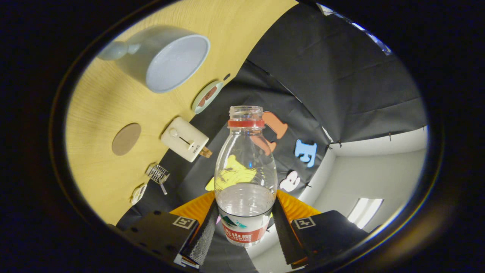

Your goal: Take the bottle from table, then pour the juice into the cup, finally place the bottle on the coaster

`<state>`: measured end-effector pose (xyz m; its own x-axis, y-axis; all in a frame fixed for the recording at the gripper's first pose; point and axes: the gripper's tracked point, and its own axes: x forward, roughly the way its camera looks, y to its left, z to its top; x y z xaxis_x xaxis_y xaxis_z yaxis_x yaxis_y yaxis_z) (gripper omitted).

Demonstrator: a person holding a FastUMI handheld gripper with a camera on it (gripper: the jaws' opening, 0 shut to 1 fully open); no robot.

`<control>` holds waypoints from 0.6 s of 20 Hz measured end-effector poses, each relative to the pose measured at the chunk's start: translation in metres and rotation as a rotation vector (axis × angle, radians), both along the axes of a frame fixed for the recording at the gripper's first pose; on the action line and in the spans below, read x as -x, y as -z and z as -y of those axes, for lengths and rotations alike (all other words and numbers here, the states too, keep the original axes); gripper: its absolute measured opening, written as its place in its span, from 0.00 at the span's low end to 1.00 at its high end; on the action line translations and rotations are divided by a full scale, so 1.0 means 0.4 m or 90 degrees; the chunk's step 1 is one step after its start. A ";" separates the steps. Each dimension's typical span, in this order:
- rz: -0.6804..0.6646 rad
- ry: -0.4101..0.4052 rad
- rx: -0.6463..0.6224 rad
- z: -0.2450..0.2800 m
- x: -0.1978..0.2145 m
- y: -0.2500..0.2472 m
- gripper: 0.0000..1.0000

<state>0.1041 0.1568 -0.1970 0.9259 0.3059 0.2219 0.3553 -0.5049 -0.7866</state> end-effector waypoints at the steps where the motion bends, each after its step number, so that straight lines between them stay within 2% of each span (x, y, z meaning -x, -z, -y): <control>1: 0.002 0.001 -0.001 0.003 -0.001 -0.002 0.79; 6: -0.050 0.019 -0.075 0.022 -0.009 0.012 0.80; 9: -0.088 0.022 -0.096 0.013 -0.002 0.033 0.80; 12: -0.081 0.014 -0.094 0.002 0.002 0.025 0.79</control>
<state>0.1035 0.1561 -0.2071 0.9556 0.2574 0.1431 0.2378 -0.3875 -0.8907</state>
